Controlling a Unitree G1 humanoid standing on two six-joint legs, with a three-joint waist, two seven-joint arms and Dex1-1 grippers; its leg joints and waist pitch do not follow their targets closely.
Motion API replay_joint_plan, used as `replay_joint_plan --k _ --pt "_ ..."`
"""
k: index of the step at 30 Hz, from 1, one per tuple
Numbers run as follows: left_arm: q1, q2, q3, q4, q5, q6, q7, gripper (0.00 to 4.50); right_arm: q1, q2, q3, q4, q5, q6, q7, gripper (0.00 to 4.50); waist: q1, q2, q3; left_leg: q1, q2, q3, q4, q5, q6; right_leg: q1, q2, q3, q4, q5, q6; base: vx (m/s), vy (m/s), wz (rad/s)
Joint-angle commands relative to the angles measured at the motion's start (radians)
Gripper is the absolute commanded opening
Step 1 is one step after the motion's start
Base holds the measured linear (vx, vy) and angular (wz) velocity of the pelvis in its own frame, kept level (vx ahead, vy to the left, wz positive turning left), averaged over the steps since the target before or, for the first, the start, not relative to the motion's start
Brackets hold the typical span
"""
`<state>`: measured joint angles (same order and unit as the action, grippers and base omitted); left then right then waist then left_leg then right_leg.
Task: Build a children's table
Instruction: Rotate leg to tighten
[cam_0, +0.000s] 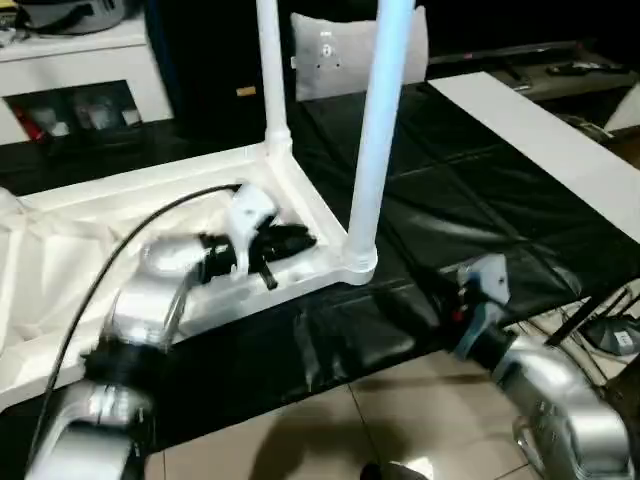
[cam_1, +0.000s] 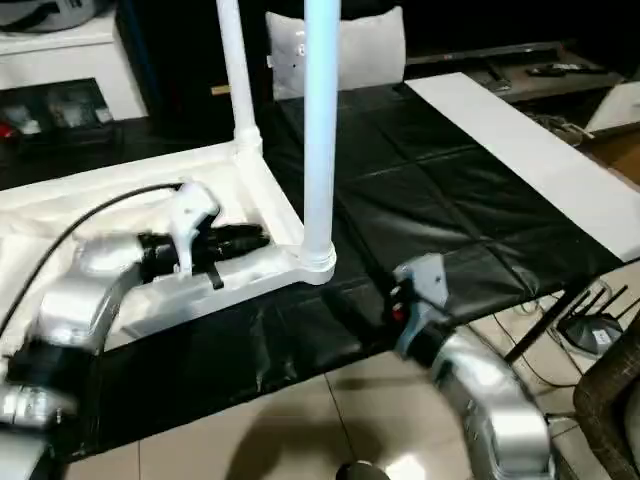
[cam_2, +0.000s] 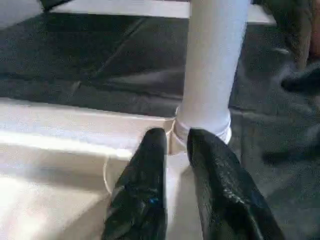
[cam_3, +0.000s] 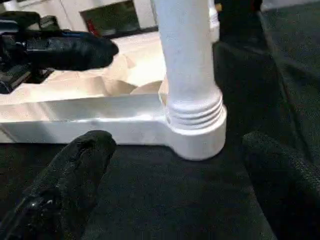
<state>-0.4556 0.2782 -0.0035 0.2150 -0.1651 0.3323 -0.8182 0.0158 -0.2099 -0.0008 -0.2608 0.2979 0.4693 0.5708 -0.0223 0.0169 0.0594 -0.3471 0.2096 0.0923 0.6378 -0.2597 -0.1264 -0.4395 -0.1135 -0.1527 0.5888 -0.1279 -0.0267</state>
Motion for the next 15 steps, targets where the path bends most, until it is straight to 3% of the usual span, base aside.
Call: replay_joint_plan --k 1,2,3,4,5,6,7,8,9,10,11,12,13,14,15 --pt "0.033 -0.025 0.05 -0.091 -0.026 0.041 0.093 0.9 0.005 0.003 0.032 -0.045 -0.029 0.015 -0.032 4.5 0.001 -0.013 -0.069 -0.034 -0.007 0.043 -0.085 -0.068 0.074 0.089 -0.022 0.039 -0.086 -0.451 -0.083 0.0 0.0 0.0" --pt "0.075 -0.063 0.072 -0.156 -0.022 0.06 0.162 0.9 0.004 0.011 0.052 -0.046 -0.054 0.0 -0.049 4.5 0.015 -0.024 -0.062 -0.096 -0.021 -0.004 -0.098 -0.09 0.103 0.132 -0.047 0.001 -0.055 -0.446 -0.074 0.0 0.0 0.0" --pt "0.111 -0.09 0.077 -0.209 -0.012 0.065 0.206 0.9 0.003 0.02 0.063 -0.047 -0.066 -0.007 -0.068 4.5 0.005 0.005 -0.067 -0.085 -0.012 -0.021 -0.102 -0.088 0.11 0.129 -0.036 -0.013 -0.057 -0.411 -0.076 0.0 0.0 0.0" --pt "0.114 -0.093 0.078 -0.214 -0.011 0.066 0.21 0.9 0.003 0.021 0.064 -0.047 -0.067 -0.007 -0.07 4.5 -0.014 0.006 -0.063 -0.084 0.002 -0.056 -0.101 -0.112 0.111 0.126 -0.034 -0.028 -0.059 -0.36 -0.076 -0.008 -0.049 0.41" --pt "0.195 -0.149 0.078 -0.317 0.041 0.105 0.303 0.9 -0.01 0.031 0.088 -0.035 -0.109 -0.044 -0.101 4.5 -0.017 0.029 -0.056 -0.069 0.031 -0.095 -0.129 -0.202 0.105 0.122 -0.012 -0.038 -0.037 -0.339 -0.106 0.011 -0.091 0.54" --pt "0.219 -0.164 0.077 -0.349 0.053 0.139 0.335 0.9 -0.014 0.028 0.096 -0.038 -0.118 -0.038 -0.111 4.5 -0.035 0.036 -0.042 -0.062 0.075 -0.173 -0.187 -0.264 0.143 0.122 0.016 -0.027 0.034 -0.313 -0.13 0.011 -0.091 0.54" --pt "0.246 -0.175 0.075 -0.377 0.061 0.164 0.357 0.9 -0.014 0.026 0.099 -0.041 -0.118 -0.032 -0.114 4.5 -0.034 0.042 -0.035 -0.036 0.082 -0.194 -0.197 -0.296 0.165 0.1 0.032 -0.014 0.053 -0.329 -0.159 0.025 -0.124 0.56" --pt "0.27 -0.186 0.078 -0.399 0.063 0.164 0.374 0.9 -0.013 0.028 0.098 -0.043 -0.114 -0.029 -0.116 4.5 -0.032 0.025 -0.034 -0.024 0.062 -0.202 -0.175 -0.279 0.214 0.087 0.028 0.02 0.057 -0.308 -0.23 0.029 -0.159 0.7" --pt "0.291 -0.199 0.086 -0.418 0.07 0.175 0.399 0.9 -0.009 0.025 0.1 -0.045 -0.107 -0.029 -0.106 4.5 -0.026 0.011 -0.025 -0.055 0.021 -0.18 -0.153 -0.272 0.201 0.099 0.01 0.037 0.025 -0.324 -0.26 0.029 -0.159 0.7" --pt "0.307 -0.208 0.091 -0.434 0.071 0.186 0.422 0.9 -0.005 0.024 0.102 -0.048 -0.103 -0.028 -0.099 4.5 0.015 -0.024 -0.032 -0.044 -0.087 -0.076 -0.025 -0.22 0.099 0.073 -0.07 0.044 -0.107 -0.625 -0.171 0.033 -0.155 0.8" --pt "0.338 -0.207 0.082 -0.464 0.075 0.191 0.442 0.9 0.005 0.042 0.09 -0.052 -0.091 -0.02 -0.116 4.5 0.015 -0.065 -0.046 -0.046 -0.09 -0.012 0.09 -0.087 0.057 0.074 -0.145 0.011 -0.157 -0.933 0.02 0.012 -0.124 0.59" --pt "0.358 -0.199 0.067 -0.483 0.083 0.187 0.447 0.9 0.009 0.042 0.092 -0.055 -0.097 -0.017 -0.125 4.5 0.052 -0.061 -0.047 -0.039 -0.055 0.0 0.073 -0.049 0.093 0.084 -0.19 0.044 -0.159 -0.897 0.087 0.01 -0.158 0.96" --pt "0.362 -0.197 0.064 -0.486 0.086 0.188 0.45 0.9 0.009 0.04 0.095 -0.055 -0.101 -0.022 -0.126 4.5 0.055 -0.076 -0.047 -0.059 -0.039 0.0 0.066 -0.059 0.12 0.106 -0.216 0.059 -0.146 -0.851 0.097 -0.007 -0.095 0.54" --pt "0.377 -0.195 0.055 -0.505 0.098 0.201 0.469 0.9 0.009 0.032 0.111 -0.051 -0.125 -0.047 -0.128 4.5 0.081 -0.06 -0.057 -0.087 -0.008 -0.019 0.074 -0.064 0.157 0.159 -0.295 0.109 -0.133 -0.678 0.048 -0.011 -0.05 0.65" --pt "0.382 -0.197 0.055 -0.511 0.098 0.205 0.475 0.9 0.011 0.033 0.114 -0.051 -0.126 -0.051 -0.126 4.5 0.092 -0.038 -0.055 -0.098 0.024 -0.046 0.105 -0.054 0.152 0.181 -0.352 0.115 -0.137 -0.519 -0.058 -0.009 -0.016 0.29"
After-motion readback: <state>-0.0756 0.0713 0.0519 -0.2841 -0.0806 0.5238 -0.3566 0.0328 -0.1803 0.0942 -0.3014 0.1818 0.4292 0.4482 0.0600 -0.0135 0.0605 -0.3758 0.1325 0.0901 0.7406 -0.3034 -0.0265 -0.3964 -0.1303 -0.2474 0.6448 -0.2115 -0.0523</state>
